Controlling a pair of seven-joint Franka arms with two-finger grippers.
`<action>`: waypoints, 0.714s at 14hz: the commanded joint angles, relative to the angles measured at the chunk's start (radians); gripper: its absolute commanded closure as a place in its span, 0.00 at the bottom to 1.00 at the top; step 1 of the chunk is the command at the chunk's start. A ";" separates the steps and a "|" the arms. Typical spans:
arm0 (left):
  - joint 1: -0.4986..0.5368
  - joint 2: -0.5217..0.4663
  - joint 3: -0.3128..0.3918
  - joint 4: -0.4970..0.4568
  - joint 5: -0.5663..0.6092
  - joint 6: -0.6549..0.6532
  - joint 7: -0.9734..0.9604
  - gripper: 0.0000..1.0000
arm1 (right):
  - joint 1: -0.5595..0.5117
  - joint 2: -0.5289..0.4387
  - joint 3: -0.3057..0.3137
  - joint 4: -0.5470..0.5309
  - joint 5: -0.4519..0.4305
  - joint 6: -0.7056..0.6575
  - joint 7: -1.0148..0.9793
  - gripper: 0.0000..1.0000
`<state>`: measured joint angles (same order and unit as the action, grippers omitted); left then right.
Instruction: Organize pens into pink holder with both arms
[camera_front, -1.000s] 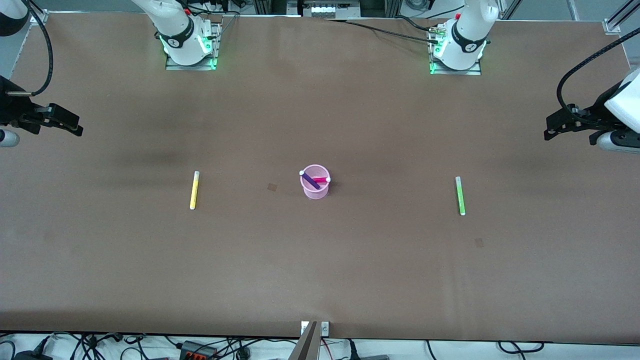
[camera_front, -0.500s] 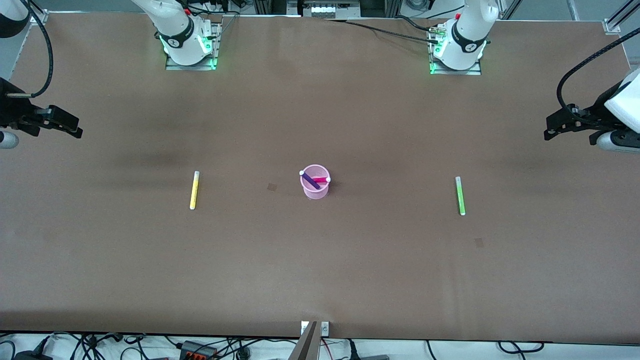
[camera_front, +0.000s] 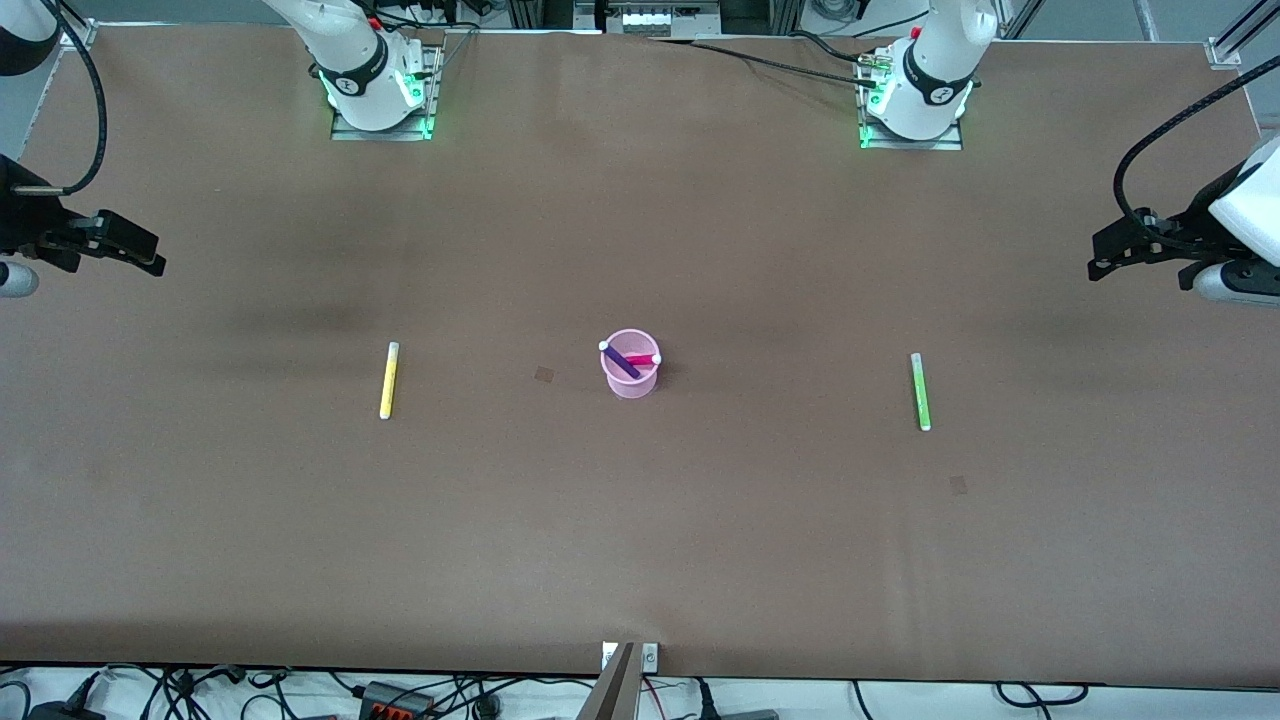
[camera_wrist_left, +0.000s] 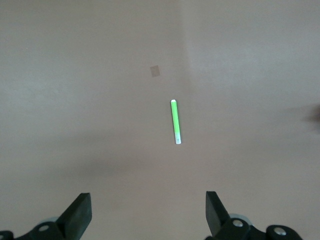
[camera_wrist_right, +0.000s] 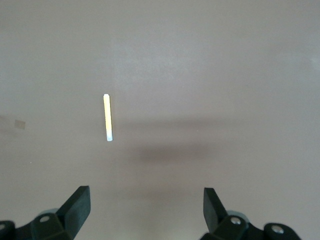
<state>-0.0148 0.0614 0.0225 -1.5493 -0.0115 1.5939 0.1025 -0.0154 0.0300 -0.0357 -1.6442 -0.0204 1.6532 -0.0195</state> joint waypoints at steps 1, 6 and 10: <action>-0.001 -0.018 -0.001 -0.015 -0.018 0.004 -0.003 0.00 | -0.023 -0.012 0.014 -0.003 0.007 -0.006 -0.010 0.00; -0.001 -0.018 -0.001 -0.015 -0.018 0.003 -0.003 0.00 | -0.040 -0.013 0.042 -0.003 0.010 -0.012 -0.010 0.00; -0.001 -0.018 -0.001 -0.015 -0.018 0.001 -0.003 0.00 | -0.040 -0.016 0.037 -0.003 0.010 -0.013 -0.010 0.00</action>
<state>-0.0148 0.0614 0.0225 -1.5493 -0.0115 1.5939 0.1023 -0.0376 0.0292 -0.0132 -1.6442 -0.0203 1.6523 -0.0195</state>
